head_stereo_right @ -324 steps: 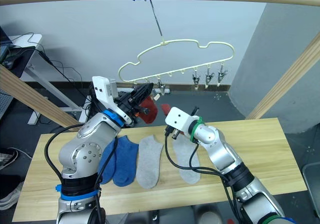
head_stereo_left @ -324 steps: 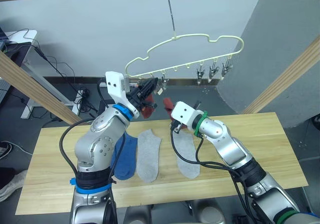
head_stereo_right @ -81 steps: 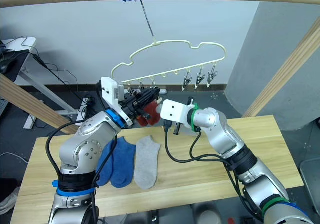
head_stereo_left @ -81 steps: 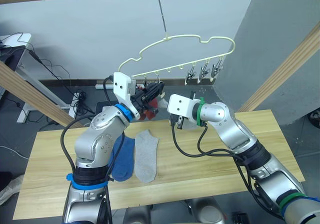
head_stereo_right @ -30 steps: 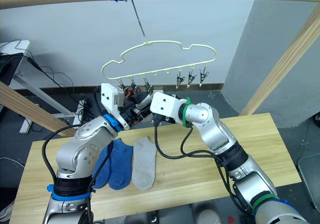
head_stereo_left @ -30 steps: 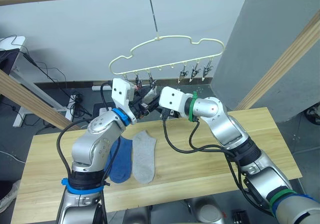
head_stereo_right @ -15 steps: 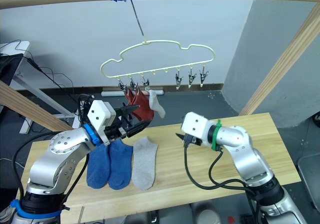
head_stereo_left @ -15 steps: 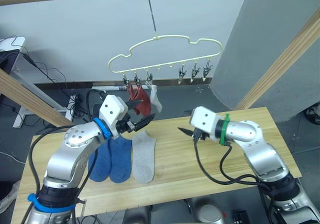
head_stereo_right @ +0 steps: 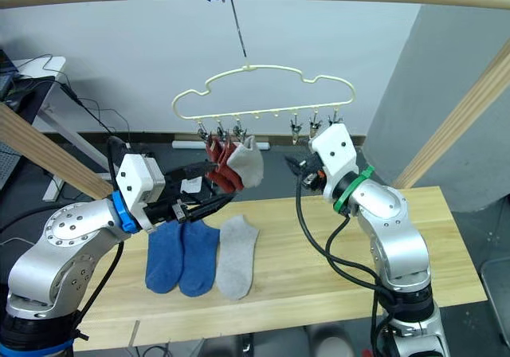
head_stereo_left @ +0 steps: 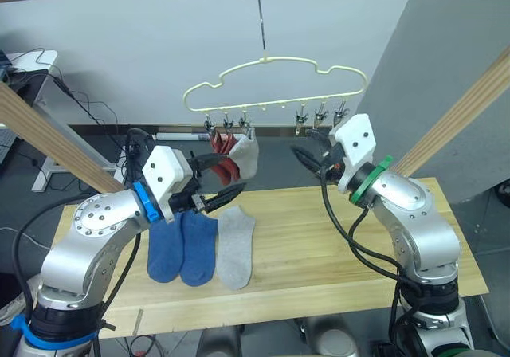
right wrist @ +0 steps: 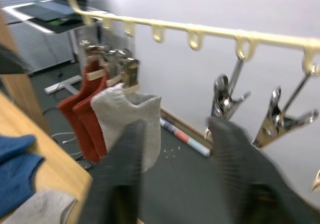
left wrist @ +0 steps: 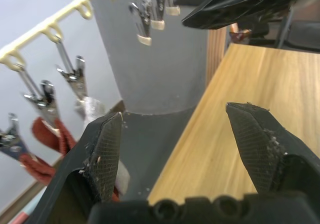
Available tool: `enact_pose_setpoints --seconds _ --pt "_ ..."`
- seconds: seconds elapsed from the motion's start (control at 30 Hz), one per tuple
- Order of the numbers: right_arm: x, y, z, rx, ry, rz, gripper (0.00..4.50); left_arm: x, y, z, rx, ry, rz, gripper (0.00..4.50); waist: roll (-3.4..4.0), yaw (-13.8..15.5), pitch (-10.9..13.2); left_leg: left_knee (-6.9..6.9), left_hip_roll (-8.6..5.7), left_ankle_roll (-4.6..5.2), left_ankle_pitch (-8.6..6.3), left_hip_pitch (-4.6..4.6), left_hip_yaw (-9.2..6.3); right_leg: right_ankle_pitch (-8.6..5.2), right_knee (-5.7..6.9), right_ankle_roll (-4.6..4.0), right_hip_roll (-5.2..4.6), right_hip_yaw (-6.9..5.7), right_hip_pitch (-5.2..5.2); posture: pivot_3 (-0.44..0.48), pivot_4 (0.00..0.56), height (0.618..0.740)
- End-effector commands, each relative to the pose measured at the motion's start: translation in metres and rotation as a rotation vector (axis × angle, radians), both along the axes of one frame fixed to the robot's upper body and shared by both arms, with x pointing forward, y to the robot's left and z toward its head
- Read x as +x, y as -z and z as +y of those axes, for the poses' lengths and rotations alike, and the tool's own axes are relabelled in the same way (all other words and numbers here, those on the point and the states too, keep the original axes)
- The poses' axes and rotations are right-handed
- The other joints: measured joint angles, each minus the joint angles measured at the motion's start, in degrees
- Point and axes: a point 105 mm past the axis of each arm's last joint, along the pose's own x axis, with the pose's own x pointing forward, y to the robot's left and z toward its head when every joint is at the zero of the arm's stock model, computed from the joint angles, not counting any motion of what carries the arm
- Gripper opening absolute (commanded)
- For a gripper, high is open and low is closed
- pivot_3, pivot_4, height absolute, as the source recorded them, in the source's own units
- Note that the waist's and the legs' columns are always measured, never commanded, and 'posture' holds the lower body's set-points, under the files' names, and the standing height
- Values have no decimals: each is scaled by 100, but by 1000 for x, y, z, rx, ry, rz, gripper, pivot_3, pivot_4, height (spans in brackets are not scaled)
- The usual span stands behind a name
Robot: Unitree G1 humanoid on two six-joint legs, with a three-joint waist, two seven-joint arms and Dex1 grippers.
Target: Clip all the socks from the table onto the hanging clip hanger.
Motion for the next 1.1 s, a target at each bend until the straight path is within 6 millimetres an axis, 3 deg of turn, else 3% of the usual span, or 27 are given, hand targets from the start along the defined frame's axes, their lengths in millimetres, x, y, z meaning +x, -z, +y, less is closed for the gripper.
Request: enact_pose_setpoints --seconds 0.03,0.33,1.1 --pt "5 -11 1 55 29 -8 1622 -3 -15 -8 -15 26 -61 3670 0 -2 0 0 0 0 0 0 1 0 1 0 0 0 0 -143 224 740" --pt "26 -8 -4 94 125 63 1622 -1 -17 -17 -7 66 -79 3670 1 -8 -1 0 0 -1 1 0 4 0 7 -1 1 3 -6 -153 220 740" --pt "38 -28 26 76 11 -26 1622 1 -14 -21 5 84 -89 3670 1 -27 -5 0 0 0 3 -1 8 0 13 -1 1 4 -10 -160 213 740"
